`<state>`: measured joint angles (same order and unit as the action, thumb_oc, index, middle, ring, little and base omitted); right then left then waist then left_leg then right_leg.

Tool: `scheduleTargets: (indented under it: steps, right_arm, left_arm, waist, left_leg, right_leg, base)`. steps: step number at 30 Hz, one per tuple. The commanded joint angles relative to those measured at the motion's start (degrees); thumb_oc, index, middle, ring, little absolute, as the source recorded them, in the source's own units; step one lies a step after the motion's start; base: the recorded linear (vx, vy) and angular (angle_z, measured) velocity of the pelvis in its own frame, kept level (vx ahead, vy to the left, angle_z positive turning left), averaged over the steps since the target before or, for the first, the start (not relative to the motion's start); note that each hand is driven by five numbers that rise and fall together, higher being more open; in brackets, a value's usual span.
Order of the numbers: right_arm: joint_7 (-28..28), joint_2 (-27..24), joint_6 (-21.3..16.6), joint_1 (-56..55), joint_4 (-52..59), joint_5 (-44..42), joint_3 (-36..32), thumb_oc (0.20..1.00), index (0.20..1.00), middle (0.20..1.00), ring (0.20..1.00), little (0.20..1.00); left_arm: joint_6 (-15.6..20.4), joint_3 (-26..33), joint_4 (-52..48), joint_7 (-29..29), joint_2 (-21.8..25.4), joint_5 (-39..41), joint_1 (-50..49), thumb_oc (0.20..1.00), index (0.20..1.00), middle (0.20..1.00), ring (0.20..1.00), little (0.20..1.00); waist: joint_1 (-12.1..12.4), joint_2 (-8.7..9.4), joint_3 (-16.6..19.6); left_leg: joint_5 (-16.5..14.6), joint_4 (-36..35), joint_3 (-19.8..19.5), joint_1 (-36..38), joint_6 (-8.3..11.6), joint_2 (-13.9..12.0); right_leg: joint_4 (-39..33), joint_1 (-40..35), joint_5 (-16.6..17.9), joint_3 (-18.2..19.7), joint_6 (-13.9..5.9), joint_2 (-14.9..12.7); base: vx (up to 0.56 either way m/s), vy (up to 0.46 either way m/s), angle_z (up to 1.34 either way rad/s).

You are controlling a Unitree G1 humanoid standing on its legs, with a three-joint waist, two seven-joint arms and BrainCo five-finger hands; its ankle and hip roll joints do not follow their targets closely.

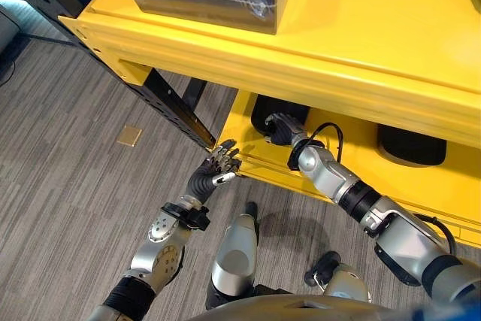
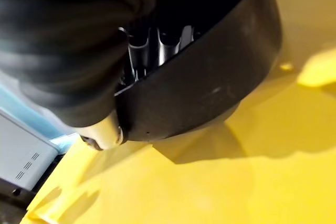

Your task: Move parts from the plastic box to the shelf.

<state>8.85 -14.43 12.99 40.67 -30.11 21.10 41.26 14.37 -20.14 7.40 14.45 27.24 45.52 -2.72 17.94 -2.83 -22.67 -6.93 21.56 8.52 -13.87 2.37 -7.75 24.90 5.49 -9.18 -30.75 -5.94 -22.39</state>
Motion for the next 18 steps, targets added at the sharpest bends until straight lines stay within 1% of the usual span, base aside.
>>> scheduleTargets:
  steps: [1,5,8,10,11,18]
  right_arm:
    - [0.3,0.3,0.6,0.7,-2.0,1.9,-1.3,0.2,0.2,0.2,0.2,0.2]
    - [-0.4,0.0,0.6,1.9,-2.1,3.6,-1.2,0.2,0.2,0.2,0.2,0.2]
    - [-2.3,-0.2,-0.3,2.7,-2.0,5.9,-1.1,0.2,0.2,0.2,0.2,0.2]
    - [-3.4,-0.7,-1.4,3.2,-1.9,7.2,-0.7,0.2,0.2,0.2,0.2,0.2]
    - [-4.9,-1.2,-2.3,3.9,-1.3,10.1,0.1,0.2,0.2,0.2,0.2,0.2]
    - [-6.8,-2.5,-4.7,5.9,-2.6,15.8,1.6,0.2,0.2,0.2,0.2,0.2]
  left_arm:
    - [2.6,-2.3,-4.9,-1.0,0.0,-0.4,-0.3,1.0,1.0,1.0,1.0,1.0]
    - [2.5,-2.7,-4.8,-1.2,0.1,-0.5,-0.1,1.0,1.0,1.0,1.0,1.0]
    - [2.5,-3.0,-4.8,-1.4,0.2,-0.4,0.0,1.0,1.0,1.0,1.0,1.0]
    - [2.5,-3.0,-4.6,-1.4,0.3,-0.4,0.0,1.0,1.0,1.0,1.0,1.0]
    - [2.6,-2.9,-4.2,-0.9,0.3,-0.4,-0.1,1.0,1.0,1.0,1.0,1.0]
    - [2.2,-2.6,-3.8,0.1,0.9,0.1,-0.2,1.0,1.0,1.0,1.0,1.0]
  waist:
    - [1.1,-0.91,0.3]
    - [1.3,-0.85,0.3]
    - [1.4,-0.82,0.3]
    - [1.5,-0.76,0.4]
    - [1.6,-0.57,0.5]
    - [2.3,-0.32,0.4]
  left_leg:
    - [5.1,-3.2,4.0,2.8,0.55,-5.4]
    - [5.0,-2.9,3.9,2.6,0.51,-5.4]
    - [5.0,-2.9,3.7,2.7,0.51,-5.2]
    - [5.1,-2.9,3.7,2.7,0.56,-5.2]
    - [5.2,-3.0,3.7,2.7,0.69,-5.4]
    - [5.3,-2.8,3.4,2.5,0.78,-5.5]
  right_leg:
    - [3.8,2.9,1.7,2.4,-2.76,-1.8]
    - [4.2,3.0,1.6,2.4,-2.66,-1.9]
    - [4.3,3.0,1.6,2.3,-2.63,-1.9]
    - [4.4,2.9,1.6,2.2,-2.64,-1.9]
    - [4.2,2.7,1.5,2.0,-2.68,-1.9]
    - [4.5,2.5,1.5,1.4,-2.63,-2.1]
  base:
    - [0.0,0.0,0.0]
    - [0.0,0.0,0.0]
    - [0.0,0.0,0.0]
    - [0.02,-0.004,0.0]
    - [0.03,-0.01,0.0]
    - [0.0,-0.004,0.0]
